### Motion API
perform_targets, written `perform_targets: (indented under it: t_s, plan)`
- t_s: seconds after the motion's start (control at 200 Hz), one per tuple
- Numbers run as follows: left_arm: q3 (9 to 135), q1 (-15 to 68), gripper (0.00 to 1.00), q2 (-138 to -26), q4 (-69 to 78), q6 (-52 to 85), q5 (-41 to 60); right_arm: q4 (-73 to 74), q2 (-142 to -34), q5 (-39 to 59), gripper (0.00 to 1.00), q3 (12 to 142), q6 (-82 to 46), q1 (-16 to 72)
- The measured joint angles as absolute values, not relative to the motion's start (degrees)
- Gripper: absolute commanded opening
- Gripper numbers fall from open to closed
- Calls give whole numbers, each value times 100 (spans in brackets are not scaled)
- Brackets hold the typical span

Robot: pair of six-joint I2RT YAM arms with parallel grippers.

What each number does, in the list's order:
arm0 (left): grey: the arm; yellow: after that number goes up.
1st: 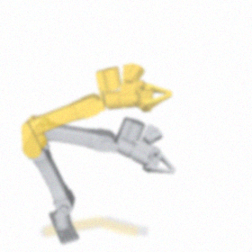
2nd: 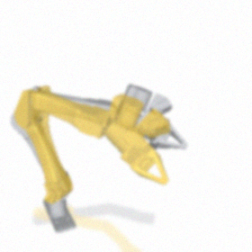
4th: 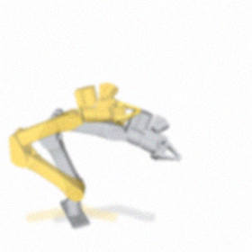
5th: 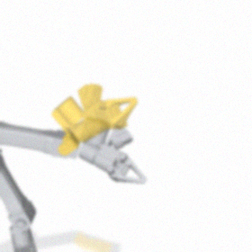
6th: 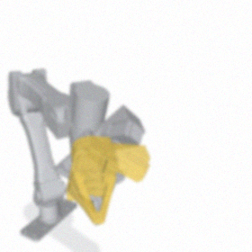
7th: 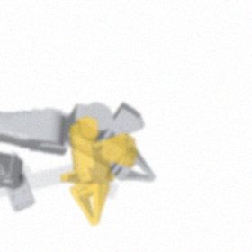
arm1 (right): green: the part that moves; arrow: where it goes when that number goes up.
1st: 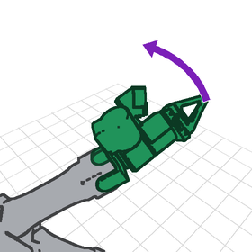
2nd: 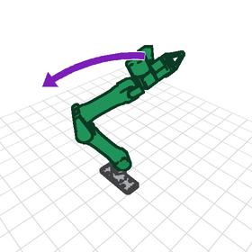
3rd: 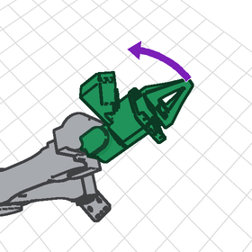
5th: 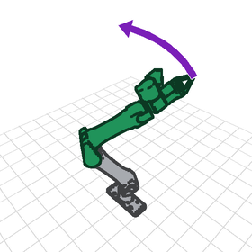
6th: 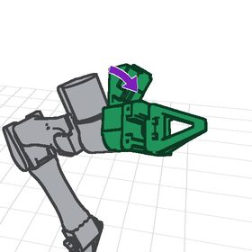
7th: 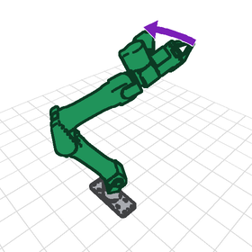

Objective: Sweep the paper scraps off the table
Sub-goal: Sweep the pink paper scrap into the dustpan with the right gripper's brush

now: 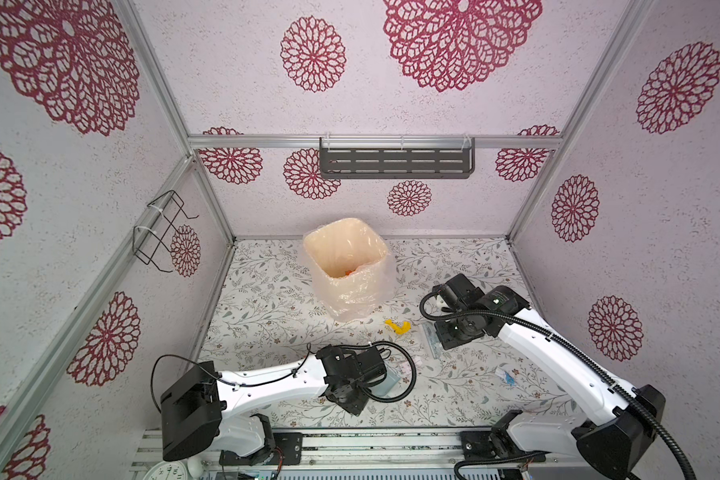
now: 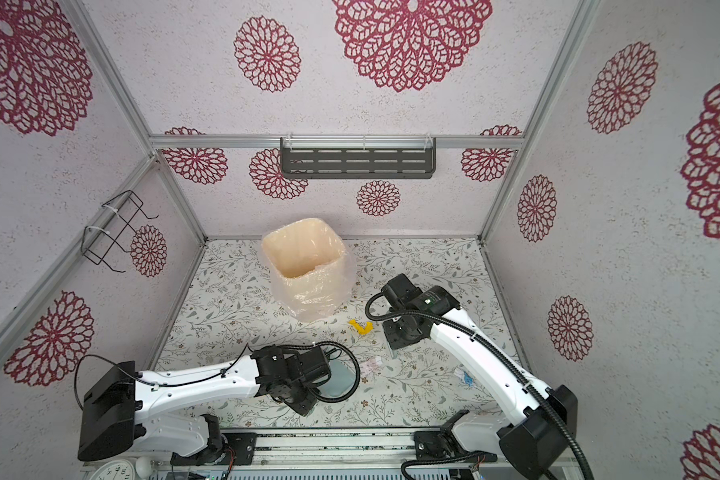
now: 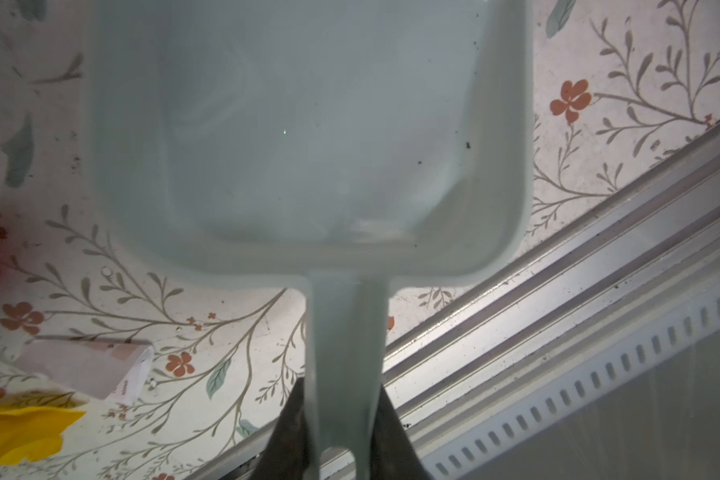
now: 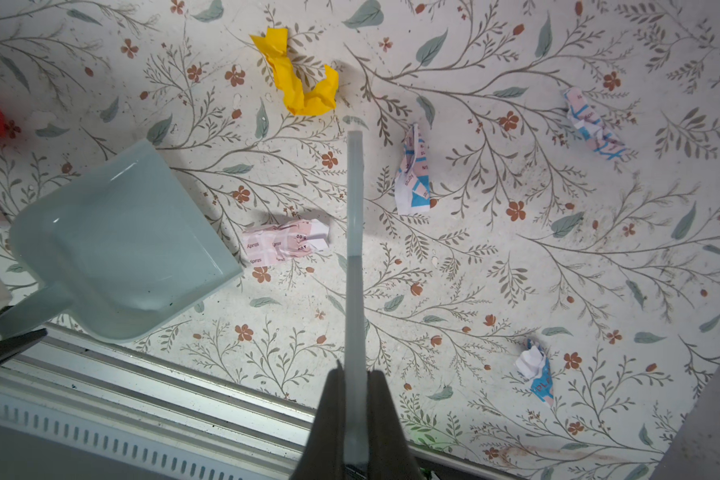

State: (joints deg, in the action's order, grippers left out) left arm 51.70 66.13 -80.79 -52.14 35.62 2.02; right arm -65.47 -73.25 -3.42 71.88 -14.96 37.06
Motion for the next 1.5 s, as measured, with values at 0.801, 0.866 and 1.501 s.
perform_targets:
  t_s: [0.801, 0.866, 1.501]
  plan:
    - [5406, 6552, 0, -8757, -4864, 2838, 554, -6573, -7599, -246, 0, 6945, -1452, 3898]
    - [5406, 6539, 0, -8803, -4858, 2790, 565, -6565, -7609, -211, 0, 6938, -1455, 3938]
    - [5439, 6493, 0, -9004, -4637, 2606, 642, -6274, -7682, 954, 0, 7072, -1610, 4720]
